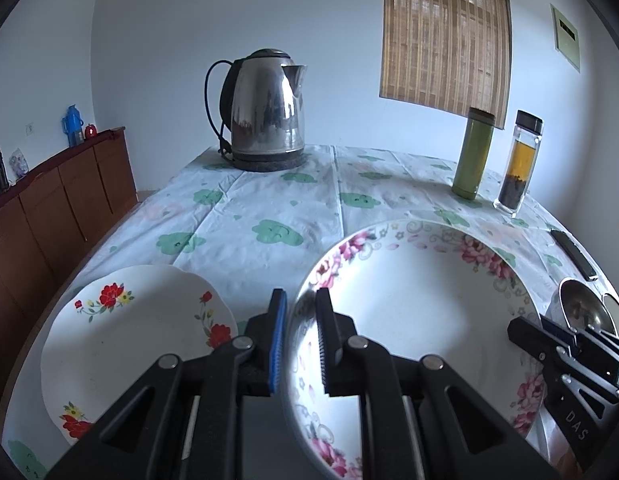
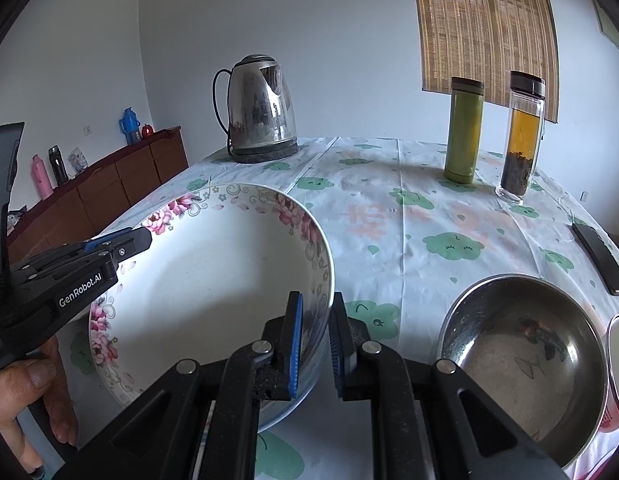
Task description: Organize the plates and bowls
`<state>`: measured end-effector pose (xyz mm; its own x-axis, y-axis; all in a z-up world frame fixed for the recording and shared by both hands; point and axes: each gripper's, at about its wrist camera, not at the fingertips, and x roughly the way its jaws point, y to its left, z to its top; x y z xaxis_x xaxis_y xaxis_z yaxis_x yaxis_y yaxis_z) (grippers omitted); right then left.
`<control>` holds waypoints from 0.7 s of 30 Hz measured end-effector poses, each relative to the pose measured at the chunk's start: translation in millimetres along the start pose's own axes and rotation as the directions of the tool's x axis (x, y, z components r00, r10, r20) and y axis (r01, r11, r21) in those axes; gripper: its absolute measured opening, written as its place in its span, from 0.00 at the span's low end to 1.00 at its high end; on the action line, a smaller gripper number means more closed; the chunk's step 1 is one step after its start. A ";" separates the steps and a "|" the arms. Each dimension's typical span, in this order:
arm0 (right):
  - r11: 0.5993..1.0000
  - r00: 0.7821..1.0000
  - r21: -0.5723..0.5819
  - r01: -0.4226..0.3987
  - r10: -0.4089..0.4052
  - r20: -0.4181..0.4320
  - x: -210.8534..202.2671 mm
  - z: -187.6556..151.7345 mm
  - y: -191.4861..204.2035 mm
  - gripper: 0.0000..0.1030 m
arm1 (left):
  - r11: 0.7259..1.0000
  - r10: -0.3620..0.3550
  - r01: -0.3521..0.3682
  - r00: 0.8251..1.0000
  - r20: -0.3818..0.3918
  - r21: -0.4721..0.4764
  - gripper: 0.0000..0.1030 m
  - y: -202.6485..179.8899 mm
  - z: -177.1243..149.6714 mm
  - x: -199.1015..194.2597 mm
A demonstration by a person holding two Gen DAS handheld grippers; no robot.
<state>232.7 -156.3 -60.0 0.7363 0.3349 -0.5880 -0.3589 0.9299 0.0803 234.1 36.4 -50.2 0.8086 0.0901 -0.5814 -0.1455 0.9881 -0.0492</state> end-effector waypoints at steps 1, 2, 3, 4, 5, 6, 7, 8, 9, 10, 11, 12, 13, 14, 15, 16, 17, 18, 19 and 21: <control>1.000 1.000 0.001 0.001 -0.001 -0.001 0.0 -0.2 -0.1 0.13 | 1.000 -0.001 0.001 1.000 -0.001 0.000 0.11 -0.2 -0.3 0.5; 1.000 1.000 0.002 0.000 0.000 -0.002 0.4 0.0 -0.3 0.13 | 1.000 -0.002 0.002 1.000 -0.001 0.000 0.11 -0.3 -0.9 0.5; 1.000 1.000 0.003 0.000 0.000 -0.004 0.7 0.2 -0.3 0.13 | 1.000 -0.002 0.002 1.000 -0.001 0.000 0.11 -0.4 -0.9 0.5; 1.000 1.000 0.002 0.001 -0.001 -0.004 0.9 0.4 -0.2 0.13 | 1.000 -0.002 0.002 1.000 -0.001 0.000 0.11 -0.4 -0.9 0.6; 1.000 1.000 0.002 0.001 -0.001 -0.005 0.9 0.4 -0.2 0.13 | 1.000 -0.003 0.003 1.000 -0.002 0.000 0.11 -0.4 -1.0 0.9; 1.000 1.000 0.003 0.001 -0.001 -0.004 0.7 0.5 -0.3 0.13 | 1.000 -0.002 0.002 1.000 -0.003 0.001 0.11 -0.8 -1.3 1.4; 1.000 1.000 0.004 0.001 -0.001 -0.006 1.2 0.8 -0.5 0.13 | 1.000 -0.002 0.002 1.000 -0.005 0.002 0.11 -1.2 -1.7 2.3; 1.000 1.000 0.005 0.001 -0.001 -0.008 1.5 0.8 -0.7 0.13 | 1.000 -0.002 0.002 1.000 -0.008 0.002 0.11 -1.4 -2.4 3.4; 1.000 1.000 0.006 0.002 -0.002 -0.011 2.1 1.0 -0.7 0.13 | 1.000 -0.003 0.003 1.000 -0.010 0.002 0.11 -1.5 -2.9 4.2; 1.000 1.000 0.006 0.002 -0.002 -0.015 2.5 1.0 -0.8 0.13 | 1.000 -0.003 0.003 1.000 -0.013 0.002 0.11 -1.5 -3.1 5.1; 1.000 1.000 0.006 0.003 -0.003 -0.019 3.6 1.3 -1.0 0.13 | 1.000 -0.001 0.001 1.000 -0.016 0.001 0.11 -1.3 -3.6 5.7; 1.000 1.000 0.005 0.005 -0.004 -0.025 4.6 1.4 -0.7 0.14 | 1.000 0.000 0.000 1.000 -0.017 0.001 0.11 -0.9 -3.7 6.3; 1.000 1.000 0.001 0.006 -0.006 -0.029 5.2 1.4 0.1 0.14 | 1.000 0.001 -0.001 1.000 -0.020 0.000 0.11 -0.6 -3.8 6.7; 1.000 0.999 -0.002 0.007 -0.007 -0.033 5.6 1.4 0.8 0.14 | 1.000 0.001 -0.002 1.000 -0.022 -0.002 0.11 -0.2 -3.9 7.0; 1.000 0.999 -0.004 0.006 -0.006 -0.037 6.2 1.4 1.1 0.14 | 1.000 0.002 -0.002 1.000 -0.025 -0.004 0.11 0.4 -3.8 7.5; 1.000 0.999 -0.005 0.006 -0.006 -0.040 6.9 1.2 1.4 0.14 | 1.000 0.004 -0.004 1.000 -0.030 -0.003 0.11 0.5 -4.1 7.8; 1.000 0.999 -0.007 0.006 -0.006 -0.042 7.2 1.0 1.6 0.14 | 1.000 0.006 -0.006 0.999 -0.035 -0.002 0.11 0.4 -4.3 8.5; 1.000 0.999 -0.008 0.005 -0.005 -0.044 7.4 0.9 2.0 0.14 | 1.000 0.005 -0.005 0.999 -0.040 -0.003 0.11 0.6 -4.4 9.1; 1.000 0.999 -0.008 0.004 -0.004 -0.045 7.6 0.8 2.2 0.14 | 1.000 0.003 -0.004 0.999 -0.044 -0.005 0.11 1.1 -4.7 9.5; 1.000 0.999 -0.008 -0.001 0.001 -0.046 7.6 0.7 2.2 0.15 | 1.000 0.000 0.000 0.999 -0.048 -0.009 0.11 1.4 -5.2 8.9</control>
<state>237.8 -151.6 -63.7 0.7090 0.3285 -0.6240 -0.3645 0.9282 0.0745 238.1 37.9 -59.6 0.7805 0.0836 -0.6196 -0.1506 0.9870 -0.0565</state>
